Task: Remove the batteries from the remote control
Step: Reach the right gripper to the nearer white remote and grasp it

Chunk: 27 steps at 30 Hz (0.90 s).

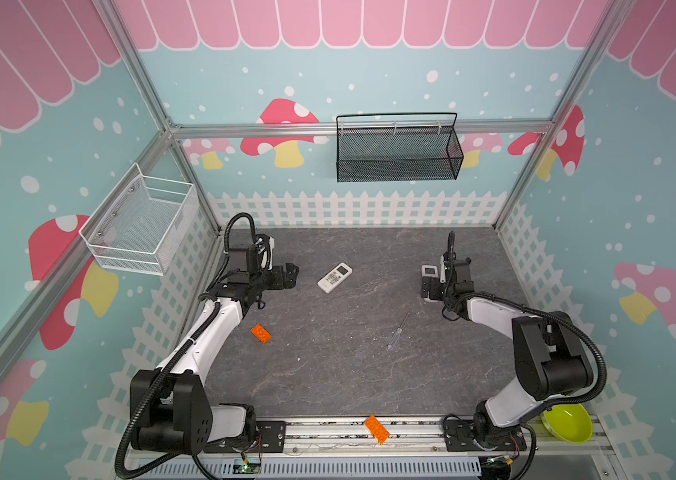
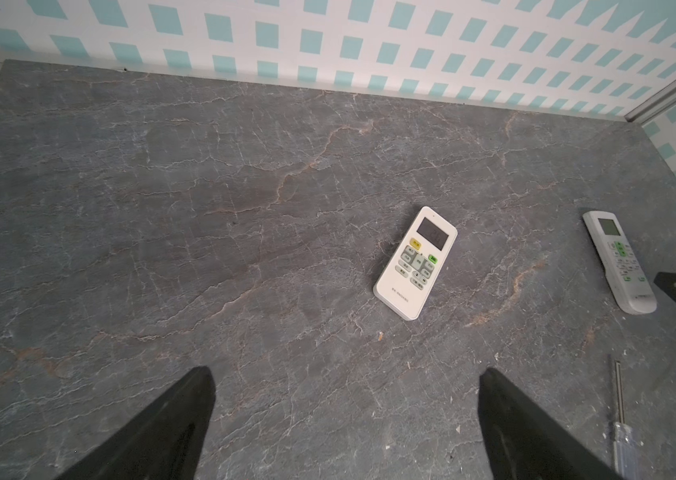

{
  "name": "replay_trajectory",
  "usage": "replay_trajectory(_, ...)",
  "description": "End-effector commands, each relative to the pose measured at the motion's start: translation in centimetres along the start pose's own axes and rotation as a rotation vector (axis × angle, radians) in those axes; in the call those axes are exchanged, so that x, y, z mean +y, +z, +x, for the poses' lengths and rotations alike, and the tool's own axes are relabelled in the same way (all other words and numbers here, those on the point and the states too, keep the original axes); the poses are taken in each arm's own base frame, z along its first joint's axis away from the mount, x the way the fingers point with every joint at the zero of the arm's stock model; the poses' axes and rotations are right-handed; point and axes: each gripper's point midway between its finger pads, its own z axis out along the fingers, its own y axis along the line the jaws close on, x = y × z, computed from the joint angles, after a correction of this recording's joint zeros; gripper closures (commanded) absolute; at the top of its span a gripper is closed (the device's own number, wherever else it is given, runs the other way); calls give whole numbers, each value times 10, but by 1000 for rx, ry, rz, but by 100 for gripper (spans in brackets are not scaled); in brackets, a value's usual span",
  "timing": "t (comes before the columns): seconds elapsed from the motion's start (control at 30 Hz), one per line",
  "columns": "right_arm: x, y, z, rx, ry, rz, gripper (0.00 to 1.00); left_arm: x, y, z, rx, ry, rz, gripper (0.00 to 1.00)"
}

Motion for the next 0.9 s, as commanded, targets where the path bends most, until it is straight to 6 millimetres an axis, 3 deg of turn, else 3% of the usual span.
replay_trajectory(0.0,-1,8,7,50,27,19,0,-3,1,8,27,-29,18,0)
replay_trajectory(0.3,14,35,13,103,-24,10,4,-2,-1,6,19,-22,14,0)
replay_trajectory(0.47,17,47,23,149,-38,6,19,-1,-4,5,8,-9,12,0)
replay_trajectory(0.67,15,48,26,166,-51,20,35,-2,-8,-5,-8,21,7,0)
replay_trajectory(0.87,15,41,18,143,-62,17,52,-11,-20,-35,-45,121,-2,0)
